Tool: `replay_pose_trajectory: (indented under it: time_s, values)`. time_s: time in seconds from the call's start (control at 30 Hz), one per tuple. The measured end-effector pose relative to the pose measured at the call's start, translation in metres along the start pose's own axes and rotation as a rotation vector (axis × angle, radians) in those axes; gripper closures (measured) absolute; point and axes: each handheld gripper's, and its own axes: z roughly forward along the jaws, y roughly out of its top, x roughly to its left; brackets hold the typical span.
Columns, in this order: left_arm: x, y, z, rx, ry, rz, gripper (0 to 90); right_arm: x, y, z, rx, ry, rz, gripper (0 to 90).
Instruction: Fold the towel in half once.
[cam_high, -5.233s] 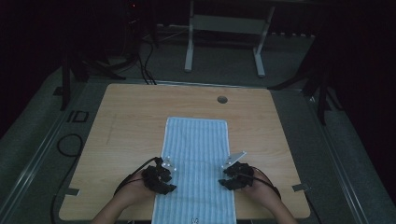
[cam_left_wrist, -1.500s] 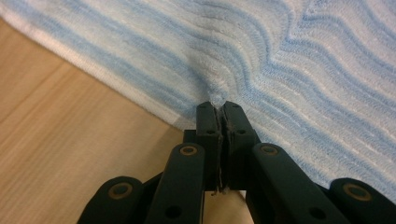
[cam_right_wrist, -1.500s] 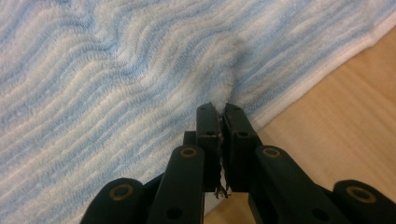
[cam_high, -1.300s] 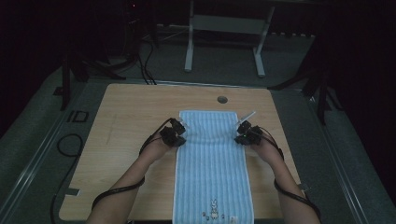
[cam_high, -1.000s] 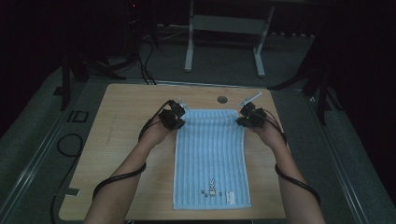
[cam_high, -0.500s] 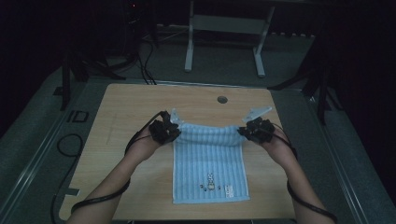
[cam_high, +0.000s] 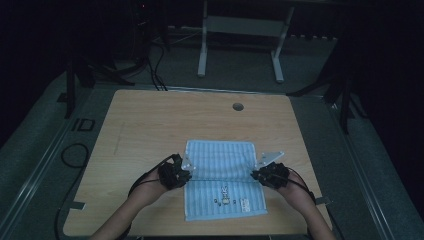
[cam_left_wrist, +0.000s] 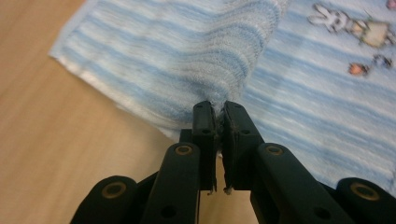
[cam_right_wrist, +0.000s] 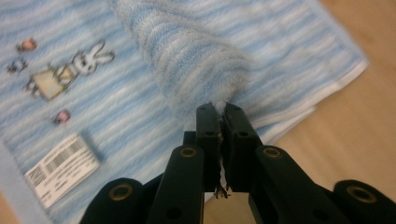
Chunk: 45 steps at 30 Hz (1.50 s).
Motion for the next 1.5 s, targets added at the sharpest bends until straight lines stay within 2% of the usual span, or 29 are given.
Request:
replay_pose_trajectory:
  time_s: [0.07,0.17,0.23,0.3,0.37,0.4,0.47,0.53,0.6,0.67,0.7,0.8,0.87,0.93,0.97,1.0,1.03,1.13,1.17,1.2,1.23,1.43,1.5]
  values:
    - [-0.006,-0.003,0.002,0.006,-0.001,0.008,83.2,0.005,-0.006,-0.003,-0.011,0.01,0.018,85.6]
    - [-0.012,-0.007,0.009,0.03,-0.01,0.027,79.8,0.011,-0.013,-0.004,-0.001,0.025,0.019,84.1]
    - [-0.014,-0.011,0.014,0.044,-0.025,0.014,77.4,0.015,-0.018,-0.003,0.006,0.036,0.021,81.5]
    - [-0.016,-0.015,0.019,0.06,-0.026,0.01,70.8,0.018,-0.023,-0.001,0.02,0.039,0.024,75.9]
    - [-0.017,-0.016,0.02,0.057,-0.026,0.003,68.7,0.02,-0.025,-0.001,0.024,0.039,0.02,75.5]
    - [-0.015,-0.018,0.02,0.044,-0.038,-0.03,68.7,0.021,-0.026,0.0,0.025,0.037,0.015,74.5]
    - [-0.013,-0.02,0.02,0.038,-0.052,-0.043,67.3,0.023,-0.034,0.006,0.04,0.043,0.027,73.3]
    - [-0.013,-0.02,0.019,0.041,-0.07,-0.048,67.2,0.02,-0.035,0.005,0.027,0.058,0.056,72.0]
    - [-0.013,-0.02,0.017,0.046,-0.114,-0.049,64.8,0.02,-0.034,0.0,0.029,0.059,0.049,67.7]
    - [-0.012,-0.019,0.013,0.048,-0.126,-0.065,62.7,0.02,-0.03,-0.008,0.022,0.057,0.04,65.8]
    - [-0.009,-0.017,0.009,0.056,-0.125,-0.072,58.6,0.018,-0.027,-0.013,0.012,0.052,0.034,64.5]
    - [0.008,-0.008,-0.004,0.037,-0.085,-0.103,58.4,0.003,-0.015,-0.027,-0.014,0.018,0.034,63.7]
    - [0.023,0.0,-0.01,0.025,-0.071,-0.11,53.4,-0.008,-0.008,-0.032,-0.023,0.002,0.048,63.8]
    - [0.039,0.009,-0.011,0.037,-0.046,-0.119,51.8,-0.023,0.001,-0.032,-0.019,-0.019,0.058,63.8]
    - [0.039,0.009,-0.011,0.037,-0.046,-0.119,51.3,-0.023,0.001,-0.032,-0.019,-0.019,0.058,63.8]
    - [0.058,0.02,-0.008,0.045,-0.037,-0.142,51.3,-0.031,0.005,-0.03,-0.014,-0.027,0.072,64.1]
    - [0.065,0.024,-0.006,0.045,-0.032,-0.154,51.3,-0.05,0.016,-0.022,-0.008,-0.042,0.094,64.2]
    - [0.083,0.034,0.004,0.053,-0.02,-0.188,47.6,-0.067,0.028,-0.009,0.022,-0.046,0.123,63.4]
    - [0.083,0.034,0.004,0.053,-0.02,-0.188,47.4,-0.067,0.028,-0.009,0.022,-0.046,0.123,63.4]
    - [0.094,0.041,0.013,0.049,-0.021,-0.216,47.4,-0.071,0.03,-0.005,0.028,-0.049,0.126,62.1]
    - [0.098,0.043,0.016,0.057,-0.02,-0.228,45.6,-0.08,0.036,0.004,0.05,-0.039,0.146,59.1]
    - [0.112,0.052,0.048,0.117,-0.01,-0.248,42.9,-0.098,0.046,0.026,0.097,-0.023,0.204,55.0]
    - [0.116,0.053,0.056,0.12,-0.01,-0.266,42.9,-0.104,0.047,0.034,0.114,-0.013,0.226,53.2]
